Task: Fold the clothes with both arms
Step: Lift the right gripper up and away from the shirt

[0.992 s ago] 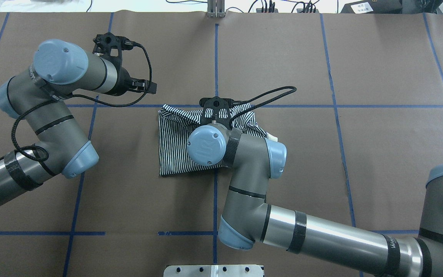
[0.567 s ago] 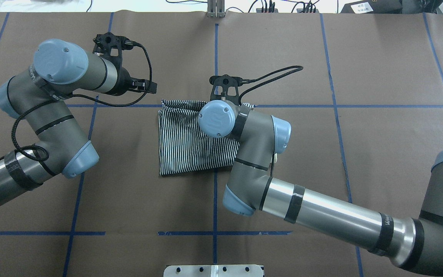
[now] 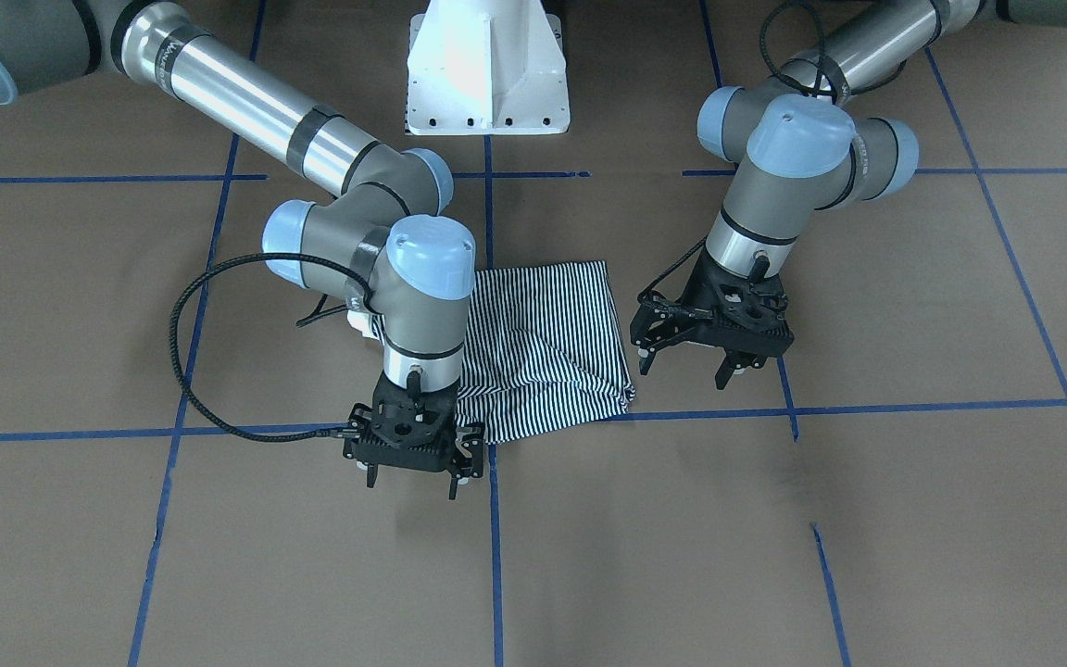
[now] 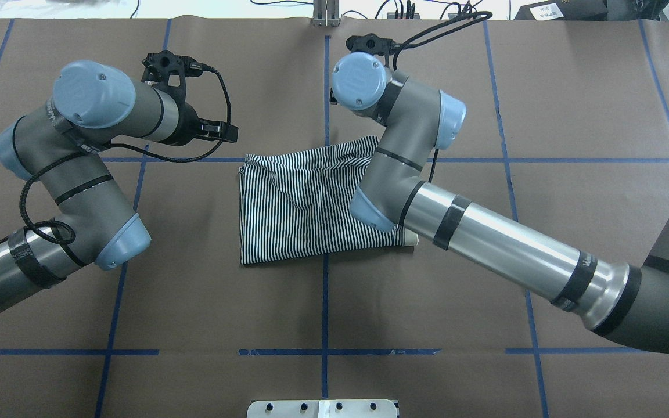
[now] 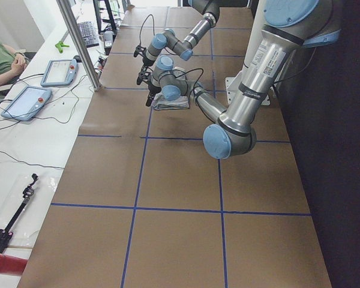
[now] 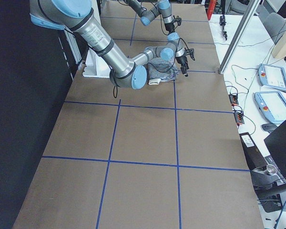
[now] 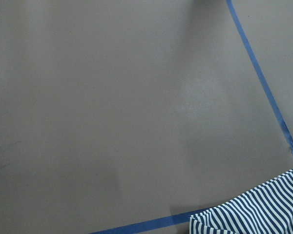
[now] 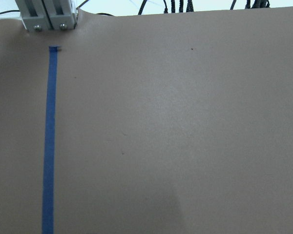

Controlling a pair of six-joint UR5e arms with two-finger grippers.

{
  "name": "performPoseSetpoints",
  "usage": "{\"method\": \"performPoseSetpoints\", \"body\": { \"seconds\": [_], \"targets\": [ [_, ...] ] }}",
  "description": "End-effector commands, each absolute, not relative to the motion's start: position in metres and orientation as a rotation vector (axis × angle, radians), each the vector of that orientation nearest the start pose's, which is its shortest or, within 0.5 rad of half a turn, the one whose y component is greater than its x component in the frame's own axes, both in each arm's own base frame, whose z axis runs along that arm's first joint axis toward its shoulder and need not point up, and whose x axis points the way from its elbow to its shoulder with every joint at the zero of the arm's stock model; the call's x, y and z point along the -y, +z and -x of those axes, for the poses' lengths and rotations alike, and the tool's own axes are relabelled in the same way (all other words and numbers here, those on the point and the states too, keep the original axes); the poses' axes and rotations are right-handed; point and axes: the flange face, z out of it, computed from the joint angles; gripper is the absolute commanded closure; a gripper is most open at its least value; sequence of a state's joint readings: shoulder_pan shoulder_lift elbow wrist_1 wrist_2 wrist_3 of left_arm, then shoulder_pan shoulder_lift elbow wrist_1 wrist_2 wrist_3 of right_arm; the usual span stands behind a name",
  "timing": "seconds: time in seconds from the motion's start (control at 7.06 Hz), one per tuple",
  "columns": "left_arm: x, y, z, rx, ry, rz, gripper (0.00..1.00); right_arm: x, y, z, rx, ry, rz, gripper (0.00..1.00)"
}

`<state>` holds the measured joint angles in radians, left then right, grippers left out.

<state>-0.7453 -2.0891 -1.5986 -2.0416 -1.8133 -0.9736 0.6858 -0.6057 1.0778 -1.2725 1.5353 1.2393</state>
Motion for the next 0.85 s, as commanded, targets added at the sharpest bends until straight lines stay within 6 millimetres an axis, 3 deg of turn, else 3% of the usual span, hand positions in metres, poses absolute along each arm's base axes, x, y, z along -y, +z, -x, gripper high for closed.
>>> {"method": "performPoseSetpoints", "body": {
  "seconds": [0.0,0.43,0.57,0.71],
  "targets": [
    [0.534,0.281,-0.453,-0.952,-0.062,-0.404,0.00,0.666,0.204,0.507,0.771,0.303,-0.330,0.00],
    [0.508,0.245,-0.544,-0.922,-0.139,-0.323,0.00,0.639,0.238,0.481,0.788,0.283,-0.336,0.00],
    [0.513,0.238,-0.553,-0.889,-0.158,-0.301,0.00,0.638,0.239,0.480,0.789,0.283,-0.337,0.00],
    [0.515,0.250,-0.556,-0.870,-0.155,-0.295,0.00,0.637,0.239,0.480,0.789,0.282,-0.337,0.00]
  ]
}}
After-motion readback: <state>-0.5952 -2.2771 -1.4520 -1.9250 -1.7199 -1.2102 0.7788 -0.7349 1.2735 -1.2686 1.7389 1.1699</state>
